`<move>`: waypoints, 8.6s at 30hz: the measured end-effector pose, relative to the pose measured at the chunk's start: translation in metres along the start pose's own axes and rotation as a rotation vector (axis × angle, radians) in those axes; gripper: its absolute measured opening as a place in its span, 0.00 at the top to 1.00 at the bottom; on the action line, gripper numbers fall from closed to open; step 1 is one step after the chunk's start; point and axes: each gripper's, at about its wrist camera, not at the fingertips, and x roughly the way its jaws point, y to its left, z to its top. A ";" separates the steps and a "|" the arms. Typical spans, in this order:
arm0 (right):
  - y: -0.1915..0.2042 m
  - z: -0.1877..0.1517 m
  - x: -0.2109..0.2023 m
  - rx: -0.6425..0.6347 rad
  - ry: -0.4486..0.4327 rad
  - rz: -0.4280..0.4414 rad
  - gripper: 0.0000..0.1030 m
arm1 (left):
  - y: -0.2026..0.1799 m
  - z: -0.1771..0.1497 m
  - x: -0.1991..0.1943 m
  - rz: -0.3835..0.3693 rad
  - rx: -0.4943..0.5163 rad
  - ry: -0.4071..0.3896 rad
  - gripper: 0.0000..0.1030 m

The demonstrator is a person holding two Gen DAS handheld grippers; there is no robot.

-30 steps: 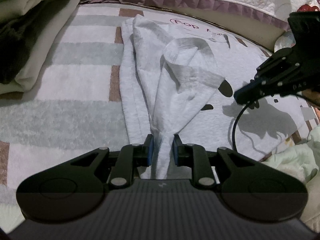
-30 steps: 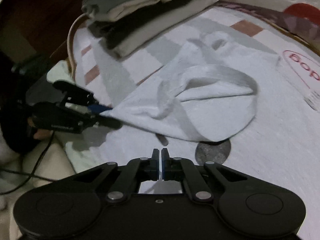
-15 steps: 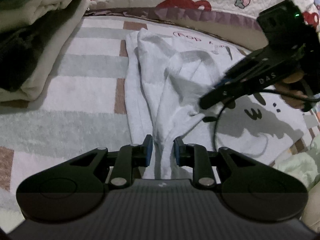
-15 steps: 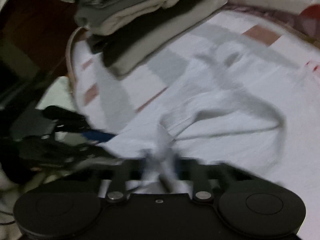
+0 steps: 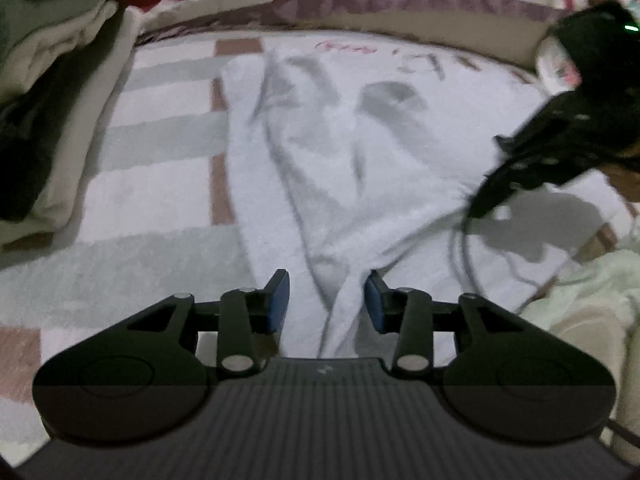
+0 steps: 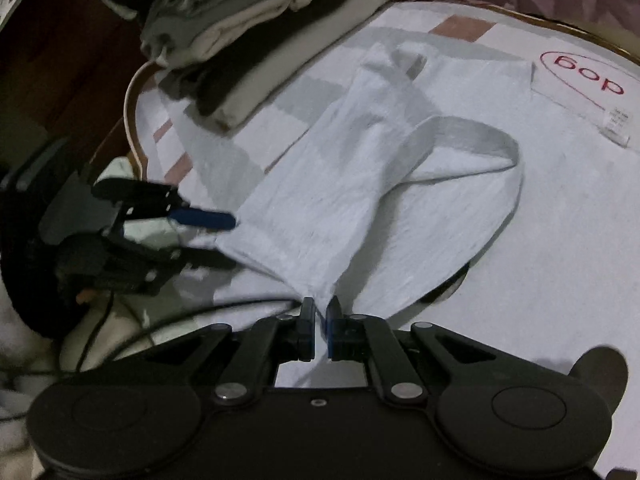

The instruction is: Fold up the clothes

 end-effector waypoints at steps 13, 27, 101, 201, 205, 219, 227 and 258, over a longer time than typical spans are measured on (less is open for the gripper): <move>-0.025 -0.022 -0.019 0.156 -0.091 -0.025 0.56 | 0.010 -0.001 -0.004 0.032 -0.059 -0.003 0.61; -0.070 -0.052 -0.087 0.292 -0.264 -0.018 0.39 | 0.016 0.000 -0.005 0.027 -0.128 0.025 0.58; -0.082 0.049 -0.017 0.107 -0.443 -0.363 0.99 | 0.066 0.105 0.100 0.072 -0.167 -0.228 0.89; 0.043 -0.002 0.022 -0.131 -0.115 -0.125 0.75 | 0.012 0.077 0.074 0.002 -0.034 -0.181 0.73; 0.057 -0.013 0.020 -0.211 -0.061 -0.167 0.75 | 0.021 0.080 0.097 0.109 -0.067 -0.170 0.79; 0.015 -0.066 -0.077 0.065 -0.146 -0.328 0.69 | -0.046 0.093 0.080 0.256 0.087 -0.084 0.38; -0.095 -0.206 -0.250 0.769 -0.561 -0.518 0.60 | -0.170 0.105 0.078 -0.076 0.187 -0.123 0.38; -0.156 -0.279 -0.230 1.081 -1.000 -0.436 0.95 | -0.342 0.122 0.189 -0.194 0.272 0.049 0.48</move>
